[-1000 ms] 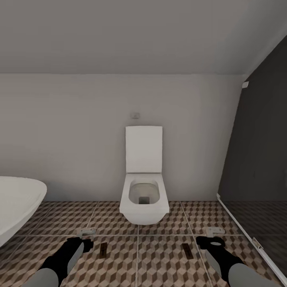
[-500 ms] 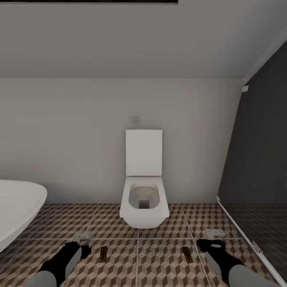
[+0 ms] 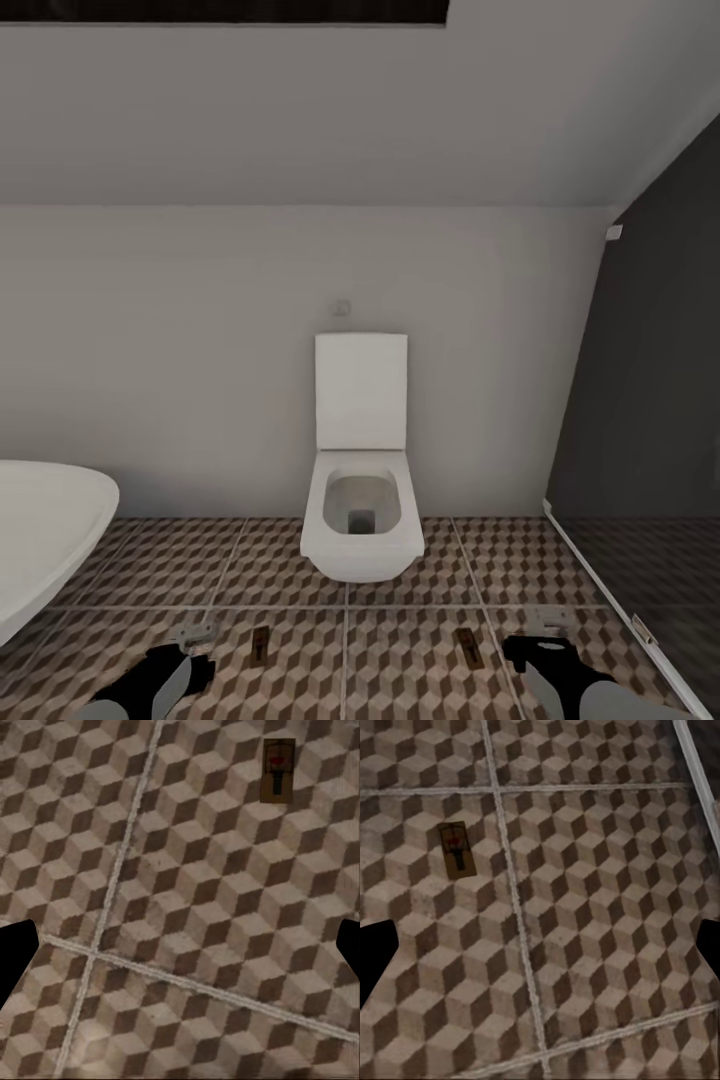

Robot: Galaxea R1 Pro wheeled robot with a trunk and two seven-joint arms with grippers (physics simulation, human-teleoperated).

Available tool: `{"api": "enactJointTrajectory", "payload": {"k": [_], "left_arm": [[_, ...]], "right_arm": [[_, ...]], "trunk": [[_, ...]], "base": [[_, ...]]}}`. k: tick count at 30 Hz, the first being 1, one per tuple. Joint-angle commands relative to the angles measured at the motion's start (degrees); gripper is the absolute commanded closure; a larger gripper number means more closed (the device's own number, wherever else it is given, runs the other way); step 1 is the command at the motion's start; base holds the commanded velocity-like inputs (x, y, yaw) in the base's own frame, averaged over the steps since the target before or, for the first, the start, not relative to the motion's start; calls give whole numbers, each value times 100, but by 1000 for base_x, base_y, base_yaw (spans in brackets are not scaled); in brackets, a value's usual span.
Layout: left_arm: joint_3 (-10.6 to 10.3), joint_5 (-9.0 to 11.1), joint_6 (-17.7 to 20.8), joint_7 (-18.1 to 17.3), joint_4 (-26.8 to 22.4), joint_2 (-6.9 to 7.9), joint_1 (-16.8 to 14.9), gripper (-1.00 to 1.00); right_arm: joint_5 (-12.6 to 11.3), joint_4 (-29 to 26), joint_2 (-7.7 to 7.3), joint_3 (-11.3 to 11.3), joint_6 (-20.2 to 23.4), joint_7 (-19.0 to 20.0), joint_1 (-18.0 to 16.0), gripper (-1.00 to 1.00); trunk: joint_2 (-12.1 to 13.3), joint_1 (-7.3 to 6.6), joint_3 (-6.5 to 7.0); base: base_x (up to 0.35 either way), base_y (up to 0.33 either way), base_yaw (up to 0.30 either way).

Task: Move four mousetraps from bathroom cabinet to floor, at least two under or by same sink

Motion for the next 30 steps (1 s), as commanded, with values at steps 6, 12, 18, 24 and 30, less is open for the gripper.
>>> {"api": "enactJointTrajectory", "payload": {"k": [6,12,18,24,30], "left_arm": [[-25,86,-190,28,605,14,3,-100],[-20,109,-646,28,1108,9,33,-100],[-19,124,-925,22,1228,-5,65,-100],[-17,136,-1033,20,1264,-20,166,-100],[-11,149,-1065,-5,1270,-36,490,-100]], "right_arm": [[113,360,15,52,0,153,83,-100],[323,444,26,51,-6,318,154,-100],[361,467,28,45,-7,362,202,-100],[371,473,30,44,-12,376,569,-100],[379,475,37,43,-70,379,945,-100]], "trunk": [[239,-134,102],[480,-265,210],[721,-397,318],[961,-529,425],[1202,-661,533]], "base": [[0,0,0],[0,0,0],[0,0,0],[0,0,0],[0,0,0]]}}
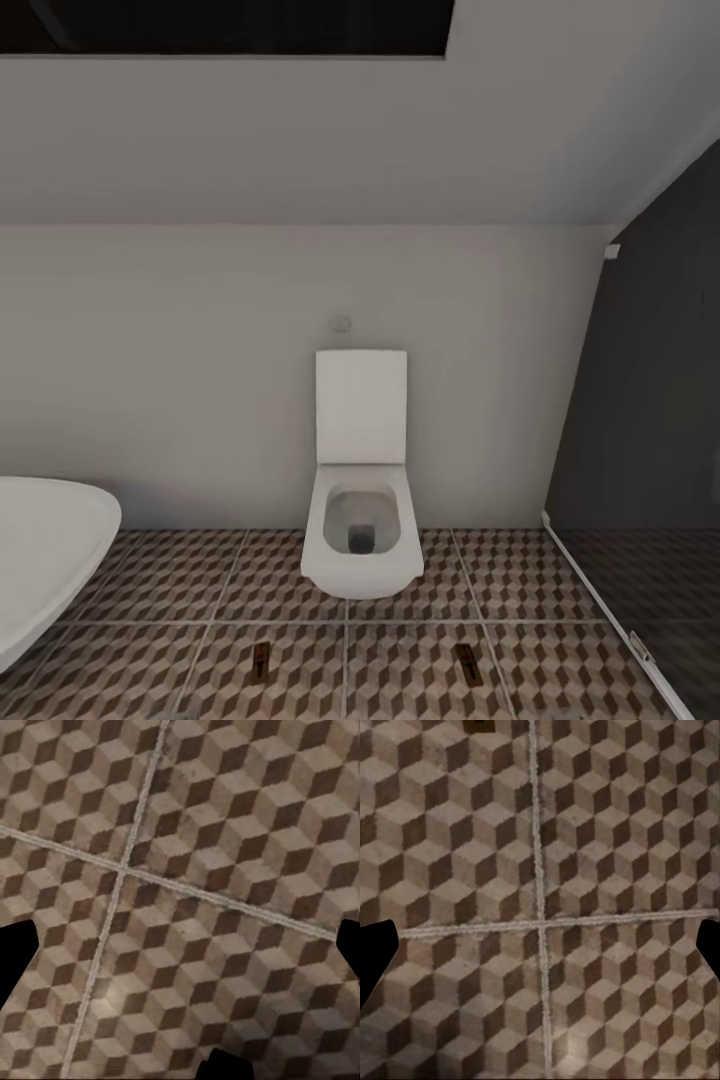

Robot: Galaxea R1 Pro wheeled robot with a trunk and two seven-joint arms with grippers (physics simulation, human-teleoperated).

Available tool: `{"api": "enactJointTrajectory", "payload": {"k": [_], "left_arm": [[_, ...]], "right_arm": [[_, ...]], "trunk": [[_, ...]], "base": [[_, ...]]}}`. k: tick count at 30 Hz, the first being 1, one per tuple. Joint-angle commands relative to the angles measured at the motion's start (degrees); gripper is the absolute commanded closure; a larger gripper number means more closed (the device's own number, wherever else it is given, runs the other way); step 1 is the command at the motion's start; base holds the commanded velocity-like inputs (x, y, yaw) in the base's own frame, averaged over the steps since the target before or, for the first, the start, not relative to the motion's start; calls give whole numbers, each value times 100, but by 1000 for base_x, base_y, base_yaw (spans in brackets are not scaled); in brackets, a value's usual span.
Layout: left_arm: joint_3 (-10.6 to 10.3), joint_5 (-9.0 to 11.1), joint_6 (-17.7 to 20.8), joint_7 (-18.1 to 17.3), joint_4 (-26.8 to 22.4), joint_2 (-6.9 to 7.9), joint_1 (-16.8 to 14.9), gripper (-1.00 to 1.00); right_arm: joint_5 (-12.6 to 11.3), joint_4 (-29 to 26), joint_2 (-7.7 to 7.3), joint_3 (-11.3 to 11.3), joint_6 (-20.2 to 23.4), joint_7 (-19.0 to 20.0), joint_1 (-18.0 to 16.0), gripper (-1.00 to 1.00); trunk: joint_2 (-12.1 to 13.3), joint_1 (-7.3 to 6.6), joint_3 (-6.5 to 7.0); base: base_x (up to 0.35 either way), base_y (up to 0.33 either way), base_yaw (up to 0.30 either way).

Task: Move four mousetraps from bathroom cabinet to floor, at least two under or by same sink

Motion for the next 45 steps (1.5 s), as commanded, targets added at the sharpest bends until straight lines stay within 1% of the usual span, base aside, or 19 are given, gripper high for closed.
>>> {"api": "enactJointTrajectory", "payload": {"k": [1,9,17,20,25,32,34,40,45], "left_arm": [[-25,47,19,-4,-3,-5,38,-100],[-24,100,1,-253,-2,-44,402,-100],[-24,108,-177,-318,-2,-78,651,-100],[-24,109,-242,-326,-2,-97,735,-100],[-24,109,-272,-329,3,-122,795,-100],[-30,91,-290,-337,3,-174,893,-100],[-31,78,-293,-338,4,-209,935,-100],[-32,49,-295,-340,0,-262,985,-100],[-32,42,-295,-340,-1,-278,996,-100]], "right_arm": [[-9,10,4,48,-7,-14,33,-100],[-14,10,13,48,-84,-12,190,-100],[-16,10,25,48,-98,58,285,-100],[-15,10,77,48,-108,119,399,-100],[-11,10,153,48,-157,148,533,-100],[-8,10,200,48,-262,160,714,-100],[-4,10,218,48,-287,161,768,-100],[0,10,282,48,-309,164,818,-100],[1,10,297,48,-314,172,827,-100]], "trunk": [[39,-24,13],[359,-199,157],[680,-375,300],[801,-441,354],[1001,-551,444],[1282,-704,570],[1362,-748,605],[1603,-880,713],[1803,-990,803]], "base": [[0,0,0],[0,0,0],[0,0,0],[0,0,0],[0,0,0],[0,0,0],[0,0,0],[0,0,0],[0,0,0]]}}
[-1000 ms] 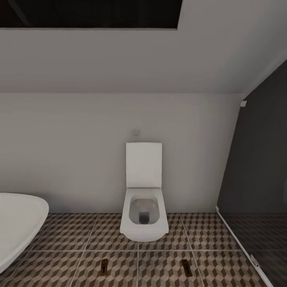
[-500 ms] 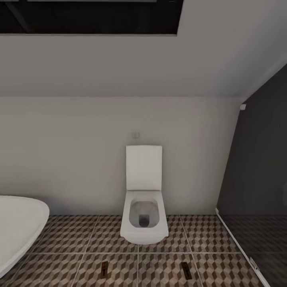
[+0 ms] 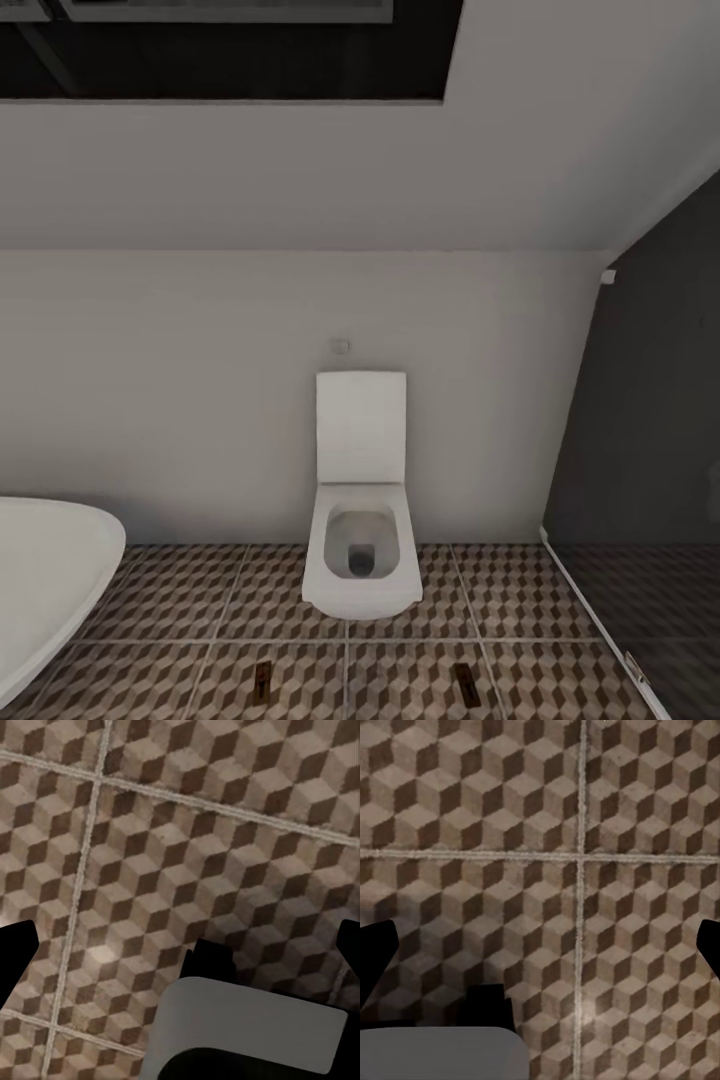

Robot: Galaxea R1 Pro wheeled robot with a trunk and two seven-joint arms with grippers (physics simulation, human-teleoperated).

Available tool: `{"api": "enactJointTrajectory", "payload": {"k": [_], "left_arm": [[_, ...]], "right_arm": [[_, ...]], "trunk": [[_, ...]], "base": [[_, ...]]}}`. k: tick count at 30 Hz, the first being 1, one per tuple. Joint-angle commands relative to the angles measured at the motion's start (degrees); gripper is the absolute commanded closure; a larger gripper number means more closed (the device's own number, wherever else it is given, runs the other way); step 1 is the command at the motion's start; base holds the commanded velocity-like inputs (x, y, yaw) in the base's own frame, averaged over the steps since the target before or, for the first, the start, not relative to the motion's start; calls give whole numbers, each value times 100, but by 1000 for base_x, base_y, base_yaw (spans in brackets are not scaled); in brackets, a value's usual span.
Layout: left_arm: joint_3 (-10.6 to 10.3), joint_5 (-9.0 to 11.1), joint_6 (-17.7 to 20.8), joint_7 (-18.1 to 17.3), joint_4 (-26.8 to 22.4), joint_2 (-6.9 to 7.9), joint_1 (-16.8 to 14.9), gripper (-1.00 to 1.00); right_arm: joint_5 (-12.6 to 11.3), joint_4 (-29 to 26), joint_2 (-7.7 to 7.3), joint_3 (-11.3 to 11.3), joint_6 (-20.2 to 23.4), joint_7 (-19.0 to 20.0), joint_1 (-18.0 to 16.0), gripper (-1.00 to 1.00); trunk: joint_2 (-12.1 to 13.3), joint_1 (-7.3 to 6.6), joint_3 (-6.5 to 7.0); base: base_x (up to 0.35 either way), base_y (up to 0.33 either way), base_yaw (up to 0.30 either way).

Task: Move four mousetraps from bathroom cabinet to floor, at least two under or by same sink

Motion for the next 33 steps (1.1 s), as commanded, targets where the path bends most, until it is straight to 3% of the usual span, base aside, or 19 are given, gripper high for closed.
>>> {"api": "enactJointTrajectory", "payload": {"k": [1,10,16,26,33], "left_arm": [[-24,40,21,13,-3,-2,-2,-100],[-25,38,21,13,-4,-8,2,-100],[-25,43,21,13,1,-9,4,-100],[-43,10,10,9,-3,-27,190,-100],[-50,-18,-1,5,-3,-67,300,-100]], "right_arm": [[-10,18,1,45,-22,-10,-7,-100],[-27,20,11,45,-34,91,34,-100],[-23,18,19,45,-63,129,258,-100],[-30,18,48,39,-488,142,656,-100],[-29,18,185,37,-630,142,851,-100]], "trunk": [[38,-23,12],[399,-221,174],[640,-353,282],[1041,-572,461],[1201,-660,533]], "base": [[0,0,0],[0,0,0],[0,0,0],[0,0,0],[0,0,0]]}}
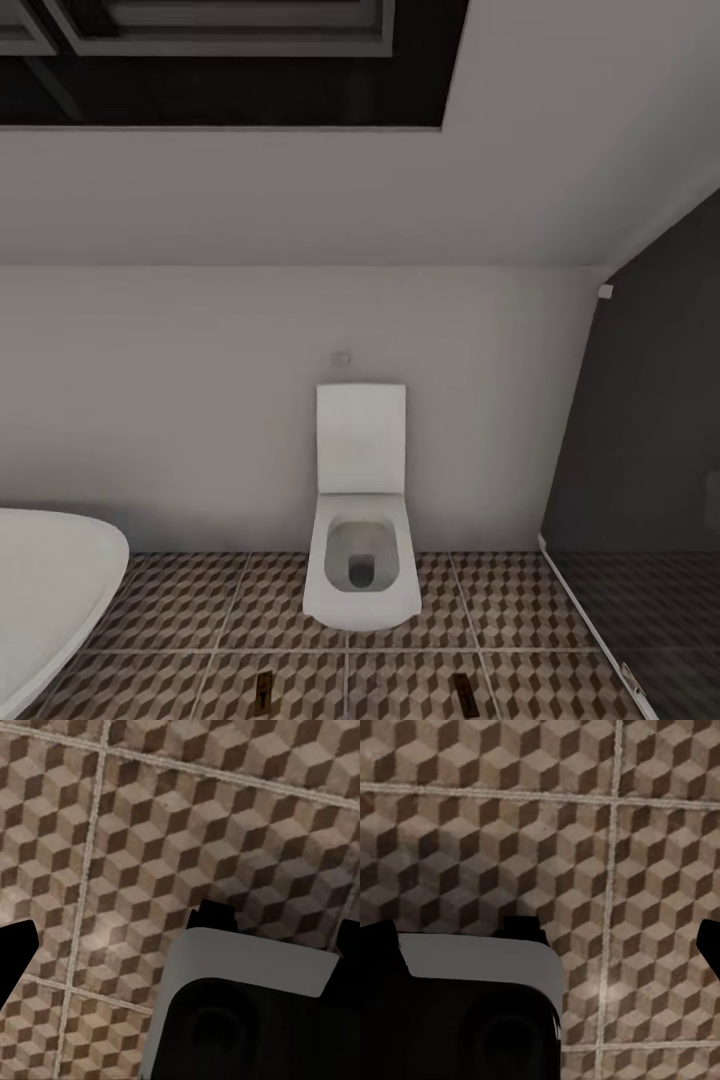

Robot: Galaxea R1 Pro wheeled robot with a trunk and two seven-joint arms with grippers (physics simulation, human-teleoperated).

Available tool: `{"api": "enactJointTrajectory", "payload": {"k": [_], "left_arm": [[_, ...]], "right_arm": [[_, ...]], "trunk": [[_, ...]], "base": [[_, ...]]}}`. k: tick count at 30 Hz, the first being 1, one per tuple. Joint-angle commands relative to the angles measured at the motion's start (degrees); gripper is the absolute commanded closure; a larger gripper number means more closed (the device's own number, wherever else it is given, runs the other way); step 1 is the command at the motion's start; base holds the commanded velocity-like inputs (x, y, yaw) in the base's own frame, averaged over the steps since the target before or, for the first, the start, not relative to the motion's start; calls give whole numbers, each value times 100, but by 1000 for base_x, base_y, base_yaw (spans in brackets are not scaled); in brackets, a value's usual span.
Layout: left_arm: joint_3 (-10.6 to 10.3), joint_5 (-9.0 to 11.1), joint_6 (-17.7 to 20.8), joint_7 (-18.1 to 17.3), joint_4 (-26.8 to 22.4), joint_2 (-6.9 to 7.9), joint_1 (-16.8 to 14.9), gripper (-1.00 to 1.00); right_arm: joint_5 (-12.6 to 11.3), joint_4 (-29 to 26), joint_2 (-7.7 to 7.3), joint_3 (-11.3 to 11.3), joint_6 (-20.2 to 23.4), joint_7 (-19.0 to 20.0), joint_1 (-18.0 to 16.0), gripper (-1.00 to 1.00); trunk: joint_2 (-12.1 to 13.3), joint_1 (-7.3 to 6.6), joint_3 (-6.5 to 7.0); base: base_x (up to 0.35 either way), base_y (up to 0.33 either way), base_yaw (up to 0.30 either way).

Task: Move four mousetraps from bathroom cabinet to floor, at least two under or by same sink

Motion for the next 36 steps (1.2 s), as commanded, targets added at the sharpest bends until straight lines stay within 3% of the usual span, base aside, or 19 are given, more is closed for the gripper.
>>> {"api": "enactJointTrajectory", "payload": {"k": [1,36], "left_arm": [[-27,38,20,13,-5,-3,2,-100],[-17,56,30,30,-38,29,24,-100]], "right_arm": [[-15,18,14,46,-37,-18,1,-100],[17,2,12,46,-25,-34,35,-100]], "trunk": [[-4,0,-6],[-4,0,-6]], "base": [[0,0,0],[0,0,0]]}}
